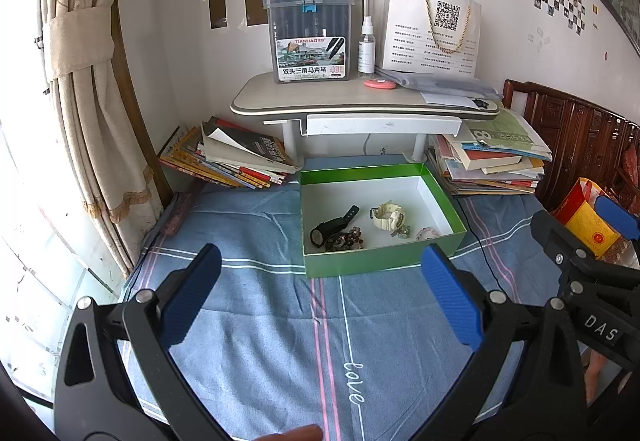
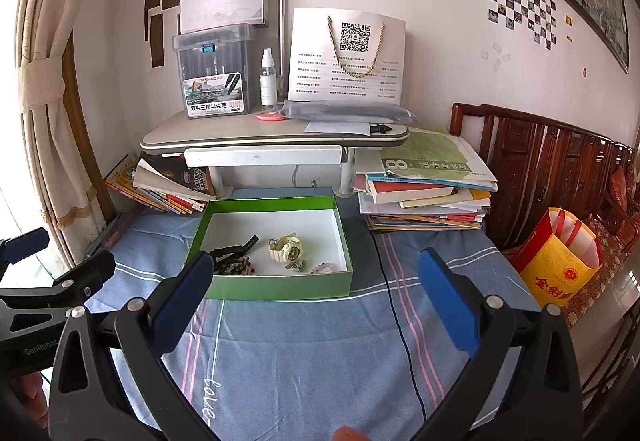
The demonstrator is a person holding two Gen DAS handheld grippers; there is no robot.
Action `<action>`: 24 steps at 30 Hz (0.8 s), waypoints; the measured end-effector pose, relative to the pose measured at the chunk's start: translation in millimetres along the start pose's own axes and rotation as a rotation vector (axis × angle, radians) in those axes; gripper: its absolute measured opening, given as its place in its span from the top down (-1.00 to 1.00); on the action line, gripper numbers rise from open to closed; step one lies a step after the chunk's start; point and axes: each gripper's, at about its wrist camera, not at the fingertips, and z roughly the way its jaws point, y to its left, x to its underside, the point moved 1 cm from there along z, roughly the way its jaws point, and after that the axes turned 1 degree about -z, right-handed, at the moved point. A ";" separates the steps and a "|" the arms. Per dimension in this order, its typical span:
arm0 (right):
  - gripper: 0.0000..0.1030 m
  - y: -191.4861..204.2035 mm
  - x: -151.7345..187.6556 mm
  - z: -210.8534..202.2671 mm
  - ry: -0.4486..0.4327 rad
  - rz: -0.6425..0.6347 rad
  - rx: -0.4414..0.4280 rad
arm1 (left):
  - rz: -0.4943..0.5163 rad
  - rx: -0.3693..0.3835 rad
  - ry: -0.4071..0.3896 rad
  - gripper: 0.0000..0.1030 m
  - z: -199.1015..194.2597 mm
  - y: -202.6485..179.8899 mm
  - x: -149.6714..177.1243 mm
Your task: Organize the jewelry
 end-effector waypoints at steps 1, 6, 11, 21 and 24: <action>-0.94 0.4 -0.1 -0.4 -0.001 0.000 0.000 | 0.001 0.000 -0.001 -0.92 -0.1 0.0 0.0; -0.94 0.6 0.1 -0.9 -0.002 0.001 0.001 | 0.001 -0.001 -0.002 -0.92 -0.8 0.1 0.5; -0.94 2.3 -0.1 -2.0 -0.002 0.002 0.002 | 0.000 -0.001 -0.002 -0.92 -1.5 0.0 1.0; -0.94 2.5 0.7 -3.2 -0.004 0.005 0.006 | 0.000 0.000 -0.001 -0.92 -1.0 0.2 1.2; -0.94 4.0 0.2 -3.8 -0.004 0.006 0.007 | 0.002 -0.007 -0.005 -0.92 -2.5 0.0 1.6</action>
